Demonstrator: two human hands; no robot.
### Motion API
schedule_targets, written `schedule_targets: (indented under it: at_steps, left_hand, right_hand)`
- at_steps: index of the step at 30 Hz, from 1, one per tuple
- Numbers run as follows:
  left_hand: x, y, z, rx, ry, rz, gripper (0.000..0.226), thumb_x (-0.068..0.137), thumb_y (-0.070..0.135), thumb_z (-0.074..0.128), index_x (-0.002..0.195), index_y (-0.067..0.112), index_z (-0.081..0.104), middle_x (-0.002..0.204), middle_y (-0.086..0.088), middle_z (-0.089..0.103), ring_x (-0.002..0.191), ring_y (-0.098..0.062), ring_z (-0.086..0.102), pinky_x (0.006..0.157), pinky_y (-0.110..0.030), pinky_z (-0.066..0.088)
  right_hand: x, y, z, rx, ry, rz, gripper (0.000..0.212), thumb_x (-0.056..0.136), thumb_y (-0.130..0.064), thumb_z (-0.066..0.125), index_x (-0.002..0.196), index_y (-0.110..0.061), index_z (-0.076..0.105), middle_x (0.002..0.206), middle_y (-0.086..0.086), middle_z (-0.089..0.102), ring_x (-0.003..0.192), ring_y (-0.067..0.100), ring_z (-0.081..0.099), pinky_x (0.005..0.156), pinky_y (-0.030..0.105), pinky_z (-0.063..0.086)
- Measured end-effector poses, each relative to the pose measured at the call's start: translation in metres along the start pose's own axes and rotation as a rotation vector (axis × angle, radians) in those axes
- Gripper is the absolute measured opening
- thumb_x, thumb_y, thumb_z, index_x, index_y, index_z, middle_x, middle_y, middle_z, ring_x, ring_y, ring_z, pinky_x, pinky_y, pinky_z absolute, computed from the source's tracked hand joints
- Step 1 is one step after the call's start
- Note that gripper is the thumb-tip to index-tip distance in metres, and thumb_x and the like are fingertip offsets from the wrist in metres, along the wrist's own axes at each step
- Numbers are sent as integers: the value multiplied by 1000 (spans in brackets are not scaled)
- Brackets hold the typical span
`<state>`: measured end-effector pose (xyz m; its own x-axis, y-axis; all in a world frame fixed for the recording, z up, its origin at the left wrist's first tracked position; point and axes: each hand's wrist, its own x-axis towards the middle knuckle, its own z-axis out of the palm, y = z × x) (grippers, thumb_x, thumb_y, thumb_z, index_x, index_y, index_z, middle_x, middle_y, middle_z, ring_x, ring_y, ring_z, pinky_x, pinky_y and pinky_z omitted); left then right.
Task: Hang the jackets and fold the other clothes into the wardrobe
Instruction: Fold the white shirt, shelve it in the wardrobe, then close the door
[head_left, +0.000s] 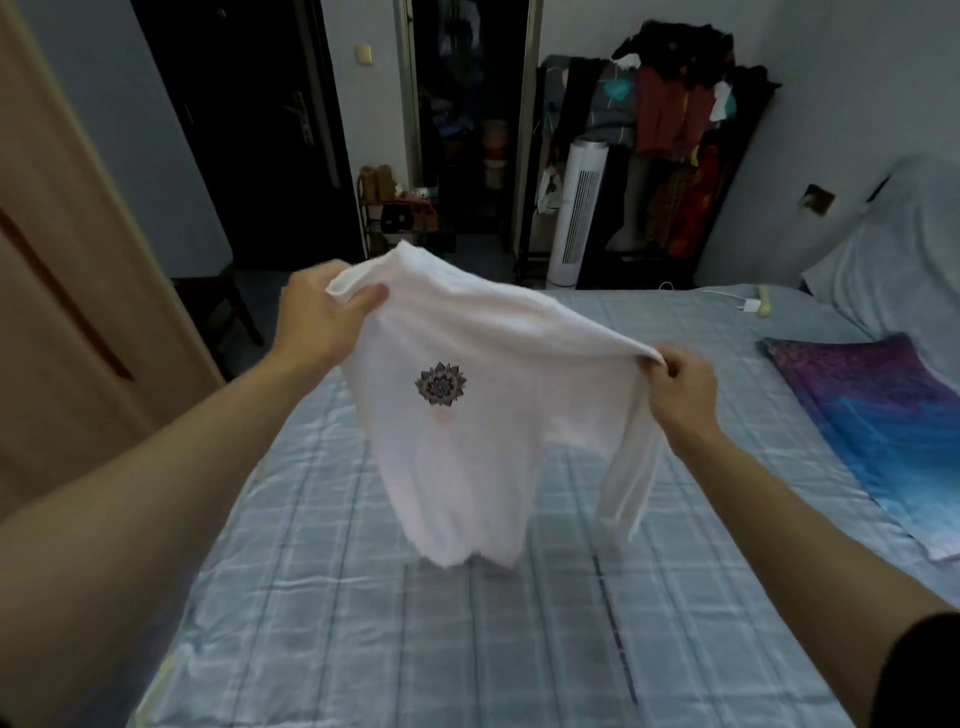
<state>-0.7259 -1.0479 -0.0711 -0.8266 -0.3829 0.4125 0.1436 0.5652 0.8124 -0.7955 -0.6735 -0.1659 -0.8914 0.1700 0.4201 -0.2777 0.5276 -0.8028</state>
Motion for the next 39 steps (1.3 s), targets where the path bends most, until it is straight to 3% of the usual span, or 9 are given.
schedule_targets:
  at_steps: [6,11,17,22,25,28,32,35,39]
  left_hand:
    - [-5,7,-18,-51,-24,178,11,87,28,75,82,31,66,80,10,66,68,4,59,59,-11,46]
    - [-68,-26,-20,114,-187,266,6,88,11,69,91,14,66,87,-1,67,79,-15,61,70,-28,47]
    - [-219,-101,-6,293,-432,285,17,77,9,60,90,20,64,87,4,67,78,-20,65,69,-35,50]
    - [-372,-159,-5,443,-719,269,28,72,8,59,98,14,67,89,-4,69,78,-27,68,69,-43,54]
    - [-467,-182,-10,587,-924,367,45,56,11,78,94,31,65,83,6,68,68,-17,68,71,-23,42]
    - [-536,-199,-18,697,-1067,360,55,32,23,92,80,36,68,73,18,59,57,-3,57,57,-15,39]
    - [-596,-220,-28,765,-1118,347,58,24,22,91,76,36,68,70,17,57,56,-4,55,60,-17,35]
    - [-634,-231,-31,804,-1097,384,57,25,13,86,75,32,68,69,12,56,57,-10,57,64,-26,29]
    - [-681,-240,-34,787,-1037,379,60,17,2,78,71,26,68,66,8,55,55,-14,55,53,-24,46]
  right_hand:
    - [51,-16,-17,48,-81,-135,19,92,-3,59,100,-12,75,93,3,70,84,16,60,74,27,46]
    - [4,24,-23,-83,-257,-240,18,89,3,63,103,-2,74,104,13,72,95,22,64,84,28,44]
    - [-145,126,-18,-123,-463,-196,17,87,9,65,100,2,74,101,17,72,95,25,65,83,21,41]
    - [-302,198,-34,-191,-696,-249,19,77,16,71,90,2,75,88,16,73,81,32,70,77,41,55]
    - [-389,224,-53,-243,-798,-364,22,69,11,74,83,-6,75,81,7,73,75,23,68,73,29,51]
    - [-447,243,-69,-293,-832,-380,24,66,6,75,82,-12,76,83,2,74,78,19,67,77,23,46]
    - [-500,252,-74,-392,-857,-347,24,62,5,81,77,-13,76,80,3,73,72,25,70,71,35,57]
    - [-533,255,-74,-482,-867,-314,26,60,8,84,74,-13,76,79,4,72,72,28,70,71,40,57]
    - [-572,259,-76,-653,-836,-282,27,59,8,84,75,-13,76,87,5,74,84,29,72,81,45,56]
